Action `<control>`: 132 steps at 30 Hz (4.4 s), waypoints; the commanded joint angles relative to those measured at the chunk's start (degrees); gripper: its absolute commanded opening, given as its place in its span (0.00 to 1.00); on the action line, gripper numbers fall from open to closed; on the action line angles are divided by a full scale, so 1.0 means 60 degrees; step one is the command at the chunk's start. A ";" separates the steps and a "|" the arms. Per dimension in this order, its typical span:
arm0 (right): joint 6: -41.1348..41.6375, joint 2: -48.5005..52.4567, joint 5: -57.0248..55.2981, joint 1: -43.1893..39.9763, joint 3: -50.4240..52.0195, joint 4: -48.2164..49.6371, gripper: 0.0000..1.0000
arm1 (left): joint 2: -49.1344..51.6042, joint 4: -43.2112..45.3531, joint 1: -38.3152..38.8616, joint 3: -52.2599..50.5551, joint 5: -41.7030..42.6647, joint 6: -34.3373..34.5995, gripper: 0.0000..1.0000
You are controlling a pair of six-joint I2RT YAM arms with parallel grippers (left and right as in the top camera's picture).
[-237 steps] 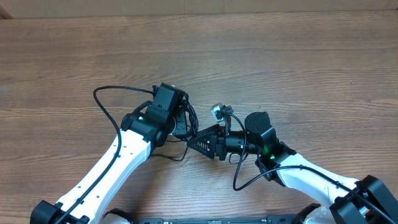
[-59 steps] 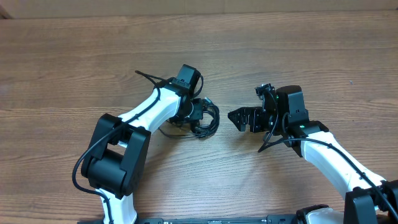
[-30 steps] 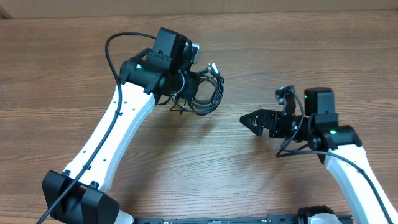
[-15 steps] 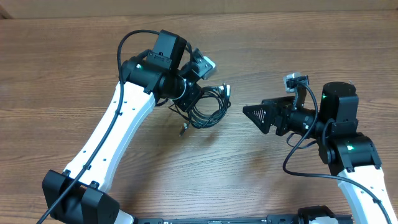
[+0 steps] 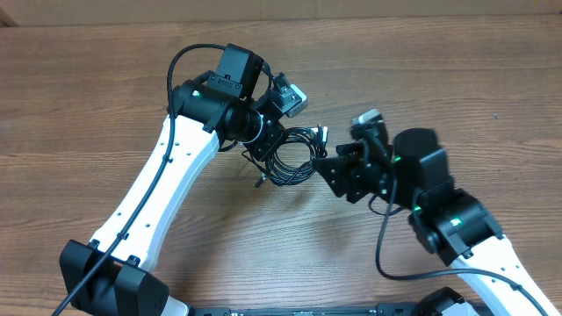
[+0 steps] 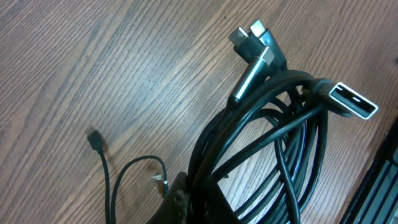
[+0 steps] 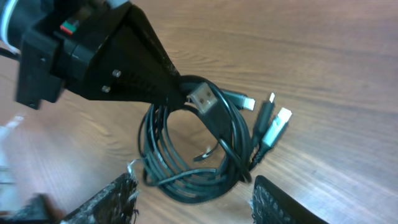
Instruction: Untangle cables
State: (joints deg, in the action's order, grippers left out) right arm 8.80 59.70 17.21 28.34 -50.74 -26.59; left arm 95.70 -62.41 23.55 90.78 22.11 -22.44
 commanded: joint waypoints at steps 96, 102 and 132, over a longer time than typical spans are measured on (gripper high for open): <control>0.3424 0.2495 0.1384 -0.0091 -0.0284 0.0404 1.00 | -0.0044 0.0510 -0.1464 0.0102 0.3898 0.0943 0.04; 0.2696 0.2397 0.1399 -0.0306 -0.0288 0.0532 0.99 | -0.0044 0.0029 -0.2000 0.0102 0.3898 0.0947 0.04; -0.0929 0.2718 0.3963 -0.0539 -0.0288 0.2248 0.57 | -0.0044 -0.0160 -0.2171 0.0102 0.4335 0.0958 0.04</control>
State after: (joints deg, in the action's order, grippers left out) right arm 6.57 75.77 39.88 25.21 -51.75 -13.65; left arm 95.74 -63.24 10.50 90.74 45.87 -16.62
